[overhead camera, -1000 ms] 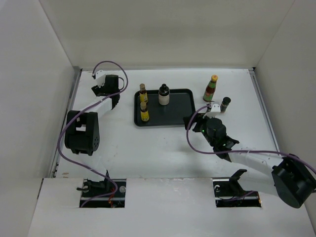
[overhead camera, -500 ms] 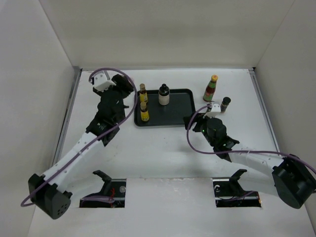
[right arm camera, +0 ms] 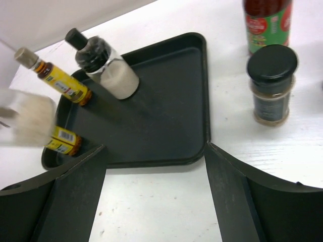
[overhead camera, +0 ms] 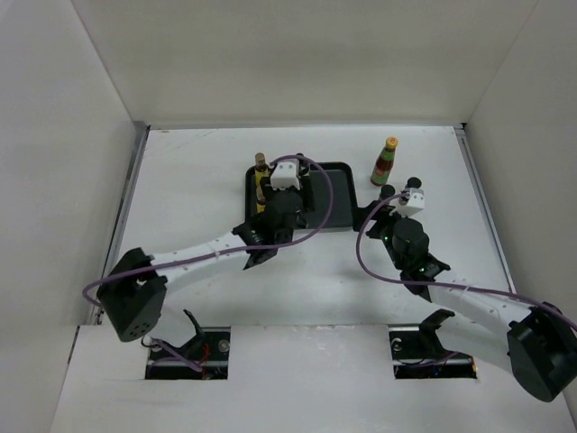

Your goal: Organize the condiment bottles

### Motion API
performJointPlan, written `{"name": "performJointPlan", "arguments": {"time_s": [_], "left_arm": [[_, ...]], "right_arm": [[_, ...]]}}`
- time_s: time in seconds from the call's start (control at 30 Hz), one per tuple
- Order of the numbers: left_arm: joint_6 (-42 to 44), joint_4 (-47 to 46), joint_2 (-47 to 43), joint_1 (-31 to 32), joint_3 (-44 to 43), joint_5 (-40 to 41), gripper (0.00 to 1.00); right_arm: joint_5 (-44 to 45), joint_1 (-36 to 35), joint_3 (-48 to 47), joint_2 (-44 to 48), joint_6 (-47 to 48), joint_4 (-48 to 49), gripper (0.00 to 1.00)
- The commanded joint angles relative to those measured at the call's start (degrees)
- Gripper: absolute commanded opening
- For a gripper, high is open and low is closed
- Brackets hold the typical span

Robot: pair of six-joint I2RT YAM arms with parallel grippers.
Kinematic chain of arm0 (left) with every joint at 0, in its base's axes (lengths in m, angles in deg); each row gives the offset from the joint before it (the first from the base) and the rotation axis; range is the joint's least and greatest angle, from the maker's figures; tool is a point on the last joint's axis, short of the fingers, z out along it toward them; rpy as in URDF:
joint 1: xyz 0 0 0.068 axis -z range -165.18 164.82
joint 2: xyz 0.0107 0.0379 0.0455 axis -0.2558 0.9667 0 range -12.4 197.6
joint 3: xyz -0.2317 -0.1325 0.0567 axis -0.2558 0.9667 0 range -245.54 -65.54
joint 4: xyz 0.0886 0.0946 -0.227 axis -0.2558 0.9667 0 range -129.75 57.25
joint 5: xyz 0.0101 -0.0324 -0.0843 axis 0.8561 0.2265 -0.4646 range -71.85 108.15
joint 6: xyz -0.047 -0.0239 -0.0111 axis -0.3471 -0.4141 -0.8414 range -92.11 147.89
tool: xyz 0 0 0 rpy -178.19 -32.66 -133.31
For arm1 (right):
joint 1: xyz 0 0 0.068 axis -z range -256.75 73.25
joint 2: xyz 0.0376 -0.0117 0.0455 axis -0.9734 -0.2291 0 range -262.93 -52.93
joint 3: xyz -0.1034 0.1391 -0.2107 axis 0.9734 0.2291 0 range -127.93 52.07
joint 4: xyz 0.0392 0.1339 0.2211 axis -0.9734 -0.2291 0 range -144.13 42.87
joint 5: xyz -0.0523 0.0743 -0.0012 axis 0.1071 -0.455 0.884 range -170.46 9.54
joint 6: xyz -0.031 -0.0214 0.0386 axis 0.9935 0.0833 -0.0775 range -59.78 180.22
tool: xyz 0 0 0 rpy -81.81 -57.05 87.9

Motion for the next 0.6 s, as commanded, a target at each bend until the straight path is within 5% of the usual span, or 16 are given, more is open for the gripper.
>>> {"name": "performJointPlan", "arguments": {"time_s": [0.0,0.57], "left_arm": [[0.8,-10.2,2.7,-0.1,-1.4,-0.6,0.44],[0.4,-16.4,22.4,-4.6,-1.2,-2.0,0.45]], "right_arm": [[1.3,0.7,0.1,1.4,-1.4,3.2,0.84],[1.3,0.5,0.0,1.5,-1.4,3.2,0.84]]}}
